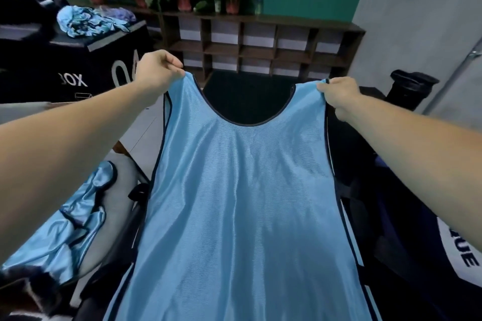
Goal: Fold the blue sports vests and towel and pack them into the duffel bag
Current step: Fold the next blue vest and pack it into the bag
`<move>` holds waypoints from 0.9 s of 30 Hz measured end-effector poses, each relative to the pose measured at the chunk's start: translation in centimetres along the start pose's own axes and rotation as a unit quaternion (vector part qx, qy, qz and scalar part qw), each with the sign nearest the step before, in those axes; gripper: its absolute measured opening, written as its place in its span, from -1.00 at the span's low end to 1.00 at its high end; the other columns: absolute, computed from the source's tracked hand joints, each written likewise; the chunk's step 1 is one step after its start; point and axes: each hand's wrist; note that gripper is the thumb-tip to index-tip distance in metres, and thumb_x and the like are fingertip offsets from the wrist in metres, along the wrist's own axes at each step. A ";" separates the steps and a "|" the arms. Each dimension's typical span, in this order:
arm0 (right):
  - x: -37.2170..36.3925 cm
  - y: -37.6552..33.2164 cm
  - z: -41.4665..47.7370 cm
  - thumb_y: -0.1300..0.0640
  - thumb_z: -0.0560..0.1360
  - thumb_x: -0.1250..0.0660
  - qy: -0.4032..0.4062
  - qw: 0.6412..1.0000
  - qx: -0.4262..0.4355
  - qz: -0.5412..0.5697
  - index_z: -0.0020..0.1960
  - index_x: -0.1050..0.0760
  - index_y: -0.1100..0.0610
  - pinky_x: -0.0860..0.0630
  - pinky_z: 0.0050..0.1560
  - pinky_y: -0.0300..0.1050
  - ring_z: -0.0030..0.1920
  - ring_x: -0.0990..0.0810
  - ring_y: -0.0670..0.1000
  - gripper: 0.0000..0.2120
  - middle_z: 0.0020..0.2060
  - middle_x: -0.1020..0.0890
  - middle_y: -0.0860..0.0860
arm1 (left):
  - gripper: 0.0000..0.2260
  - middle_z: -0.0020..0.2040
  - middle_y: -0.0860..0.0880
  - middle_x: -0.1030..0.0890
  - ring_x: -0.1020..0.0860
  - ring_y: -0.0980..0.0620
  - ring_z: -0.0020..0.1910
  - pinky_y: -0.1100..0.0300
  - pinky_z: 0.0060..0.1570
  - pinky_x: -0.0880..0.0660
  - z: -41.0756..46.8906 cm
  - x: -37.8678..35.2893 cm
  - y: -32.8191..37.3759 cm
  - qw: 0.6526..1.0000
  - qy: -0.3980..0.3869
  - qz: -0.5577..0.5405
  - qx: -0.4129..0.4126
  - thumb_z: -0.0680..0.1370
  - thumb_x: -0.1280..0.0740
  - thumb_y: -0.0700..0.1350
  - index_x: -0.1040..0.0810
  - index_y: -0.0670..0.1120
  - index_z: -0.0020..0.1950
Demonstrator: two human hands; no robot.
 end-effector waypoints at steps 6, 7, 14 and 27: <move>-0.7 0.0 0.4 0.09 0.67 -0.34 0.030 0.999 0.016 -0.005 -0.30 -0.32 0.03 -0.30 -0.32 -0.15 -0.29 -0.34 -0.01 -0.61 -0.32 -0.38 -0.03 | -0.88 -0.17 0.04 -0.72 -0.64 0.20 -0.16 0.38 -0.09 -0.54 0.7 -1.1 0.1 0.999 0.032 0.002 -0.013 0.52 -0.53 -0.20 -0.67 0.01 -0.09; -0.6 -0.1 0.6 0.08 0.67 -0.33 0.034 0.999 0.018 -0.010 -0.30 -0.29 0.02 -0.28 -0.33 -0.14 -0.28 -0.33 0.00 -0.60 -0.33 -0.36 -0.04 | -0.90 -0.14 0.02 -0.73 -0.64 0.21 -0.17 0.42 -0.13 -0.51 0.7 -1.3 0.3 0.999 0.038 0.006 -0.017 0.53 -0.52 -0.20 -0.68 -0.01 -0.07; -0.6 0.4 -1.6 0.03 0.67 -0.41 -0.140 0.978 -0.077 -0.133 0.53 -0.43 0.23 -0.32 0.52 0.15 0.57 -0.34 0.25 -0.50 0.58 -0.38 0.18 | -0.57 0.27 0.04 -0.60 -0.54 0.05 0.25 0.19 0.17 -0.45 -0.9 -2.0 0.1 0.998 -0.013 0.068 0.011 0.55 -0.58 -0.09 -0.57 -0.05 0.38; 2.5 0.8 -8.7 0.09 0.65 -0.42 -0.262 0.897 0.036 -0.355 0.36 -0.53 0.22 -0.43 0.17 0.05 0.34 -0.52 0.19 -0.66 0.45 -0.52 0.17 | -0.89 0.07 -0.03 -0.70 -0.64 -0.06 0.11 0.21 -0.04 -0.49 -13.1 -0.3 -3.5 0.982 -0.154 0.095 0.052 0.58 -0.52 -0.08 -0.67 -0.02 0.08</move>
Point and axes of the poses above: each hand's wrist, its own z-axis towards the middle knuckle, its own x-axis out of the back of the hand, y = z × x
